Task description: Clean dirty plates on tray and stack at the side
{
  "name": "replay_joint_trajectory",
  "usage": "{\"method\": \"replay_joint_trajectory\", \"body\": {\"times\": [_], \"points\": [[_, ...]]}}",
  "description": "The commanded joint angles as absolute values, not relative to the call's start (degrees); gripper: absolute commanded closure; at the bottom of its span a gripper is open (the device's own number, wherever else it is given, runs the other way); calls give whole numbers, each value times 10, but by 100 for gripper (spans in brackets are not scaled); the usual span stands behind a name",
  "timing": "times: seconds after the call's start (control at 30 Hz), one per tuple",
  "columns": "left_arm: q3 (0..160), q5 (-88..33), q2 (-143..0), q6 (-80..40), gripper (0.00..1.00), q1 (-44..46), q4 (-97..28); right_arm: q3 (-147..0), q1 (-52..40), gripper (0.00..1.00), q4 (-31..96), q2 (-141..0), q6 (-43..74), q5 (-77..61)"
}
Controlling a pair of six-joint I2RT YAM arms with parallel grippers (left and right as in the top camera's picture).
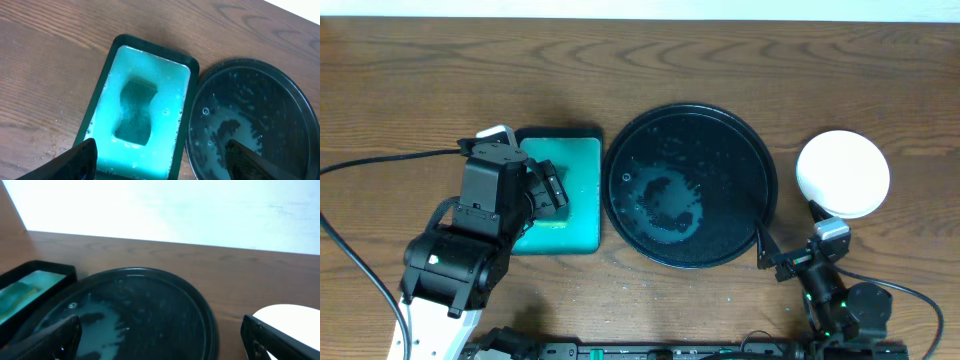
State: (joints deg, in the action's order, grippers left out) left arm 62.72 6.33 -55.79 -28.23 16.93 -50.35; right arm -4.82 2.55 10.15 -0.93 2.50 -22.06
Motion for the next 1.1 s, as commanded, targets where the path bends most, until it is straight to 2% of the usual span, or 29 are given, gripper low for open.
{"method": "replay_joint_trajectory", "body": {"times": [0.0,0.67,0.77,0.87,1.07], "points": [[639,64,-558,-277,19,167,-504,-5,19,1,19,-3,21,-212],[639,65,-557,-276,19,167,-504,-3,3,1,25,-3,20,-212],[627,117,-523,-264,19,162,-512,-3,3,1,25,-3,21,-212],[580,124,-459,-252,19,137,-446,-3,3,1,25,-3,21,-212],[397,44,-303,-163,19,102,-199,-3,3,1,25,-3,21,-212]]}}
